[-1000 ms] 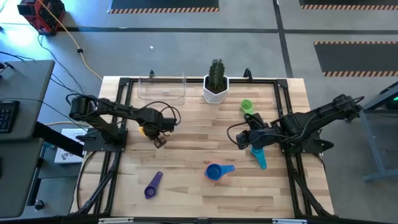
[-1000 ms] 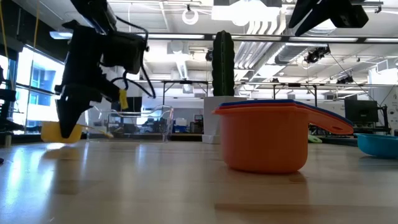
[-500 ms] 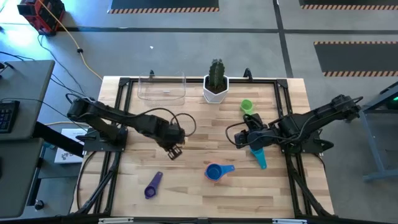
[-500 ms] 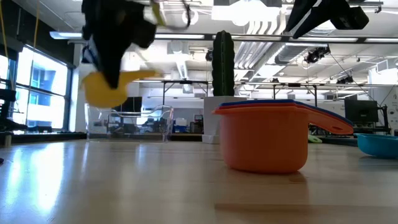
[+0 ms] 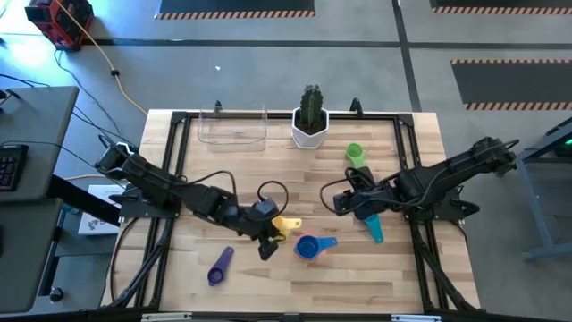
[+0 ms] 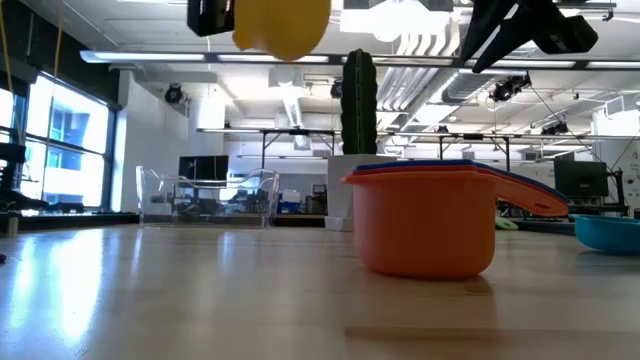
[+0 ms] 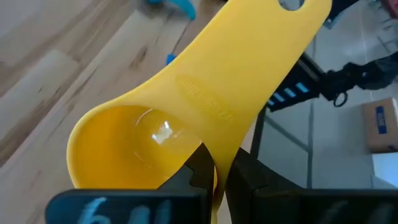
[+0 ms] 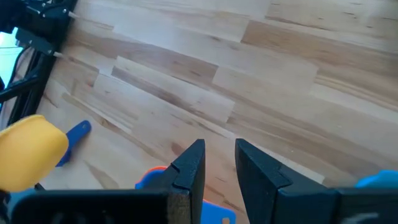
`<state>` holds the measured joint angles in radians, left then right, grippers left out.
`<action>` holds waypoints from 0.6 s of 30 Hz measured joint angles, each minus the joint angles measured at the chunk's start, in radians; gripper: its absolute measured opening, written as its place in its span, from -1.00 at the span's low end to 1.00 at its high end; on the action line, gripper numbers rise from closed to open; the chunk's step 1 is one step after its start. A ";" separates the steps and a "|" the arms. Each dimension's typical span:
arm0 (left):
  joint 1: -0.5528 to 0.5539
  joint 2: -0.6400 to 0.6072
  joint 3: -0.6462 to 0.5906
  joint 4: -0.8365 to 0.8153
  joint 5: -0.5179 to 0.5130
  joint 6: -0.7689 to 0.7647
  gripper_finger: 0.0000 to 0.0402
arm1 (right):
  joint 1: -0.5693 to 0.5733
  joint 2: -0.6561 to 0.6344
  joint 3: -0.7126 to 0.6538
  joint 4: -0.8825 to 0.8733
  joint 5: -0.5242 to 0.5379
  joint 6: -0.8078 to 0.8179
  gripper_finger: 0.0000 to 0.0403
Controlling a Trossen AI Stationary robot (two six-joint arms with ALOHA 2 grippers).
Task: Nest measuring cups in basket
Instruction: Stack the yellow measuring cup on top of the dark blue measuring cup
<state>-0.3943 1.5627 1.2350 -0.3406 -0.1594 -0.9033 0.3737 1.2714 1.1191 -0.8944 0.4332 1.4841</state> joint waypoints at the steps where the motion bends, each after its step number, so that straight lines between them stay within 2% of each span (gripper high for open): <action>1: -0.001 0.000 0.000 0.012 -0.001 0.006 -0.93 | 0.000 0.000 0.000 0.001 -0.001 0.000 -0.60; 9: 0.000 -0.008 0.000 0.012 0.000 0.017 -0.93 | 0.026 0.011 0.000 0.018 -0.104 -0.001 -0.60; 18: -0.001 -0.007 0.000 -0.144 0.009 -0.080 -0.93 | 0.149 0.123 0.000 0.053 -0.133 0.031 -0.60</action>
<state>-0.3949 1.5555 1.2346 -0.4849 -0.1504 -0.9829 0.5222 1.3943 1.1191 -0.8411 0.2998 1.5147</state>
